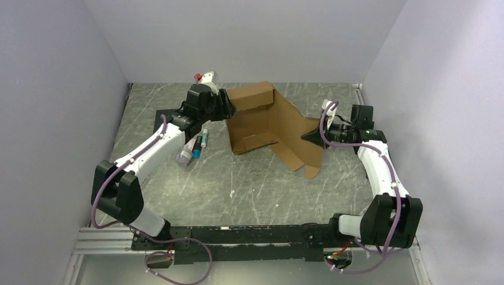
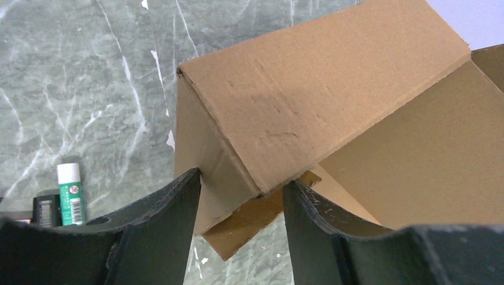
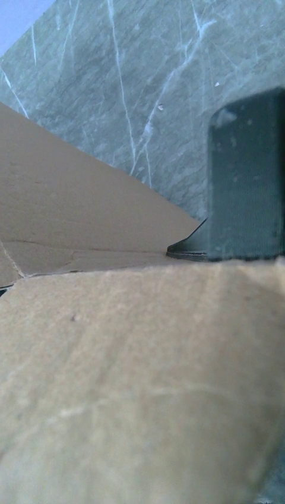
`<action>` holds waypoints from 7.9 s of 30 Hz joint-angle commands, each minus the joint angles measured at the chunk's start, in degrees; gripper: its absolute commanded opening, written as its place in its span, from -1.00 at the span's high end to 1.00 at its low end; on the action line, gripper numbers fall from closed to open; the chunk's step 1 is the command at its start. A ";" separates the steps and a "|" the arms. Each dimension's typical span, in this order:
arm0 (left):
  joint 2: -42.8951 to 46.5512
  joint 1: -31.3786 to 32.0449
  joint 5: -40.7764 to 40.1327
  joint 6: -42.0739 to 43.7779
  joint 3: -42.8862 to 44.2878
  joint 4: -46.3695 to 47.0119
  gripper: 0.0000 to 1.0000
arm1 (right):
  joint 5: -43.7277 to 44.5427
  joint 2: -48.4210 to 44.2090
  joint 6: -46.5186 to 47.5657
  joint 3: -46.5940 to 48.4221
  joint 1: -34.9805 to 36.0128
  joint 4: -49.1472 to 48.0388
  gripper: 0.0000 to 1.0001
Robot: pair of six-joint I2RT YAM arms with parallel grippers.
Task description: Fold the paper box
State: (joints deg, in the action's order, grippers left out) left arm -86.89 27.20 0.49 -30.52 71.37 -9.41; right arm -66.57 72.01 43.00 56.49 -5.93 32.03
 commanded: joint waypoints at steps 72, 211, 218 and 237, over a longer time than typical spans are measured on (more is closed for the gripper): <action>-7.30 0.41 -8.73 23.67 -8.22 44.25 0.29 | 0.57 3.36 -2.60 -1.21 5.70 1.10 1.00; 24.15 -4.83 16.09 2.70 -24.03 5.95 -0.80 | 46.28 39.88 14.21 48.56 27.04 21.86 1.00; 22.41 -4.96 20.66 -1.05 -27.54 8.44 -0.80 | 46.07 41.73 12.75 43.45 25.86 16.61 1.00; 17.02 -4.96 25.21 -4.28 -29.19 11.49 -0.79 | 44.50 41.64 9.00 36.30 25.62 8.61 0.36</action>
State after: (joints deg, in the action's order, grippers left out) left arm -69.63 22.41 23.51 -33.71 41.98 -0.23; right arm -19.25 114.85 54.19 92.25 19.81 43.72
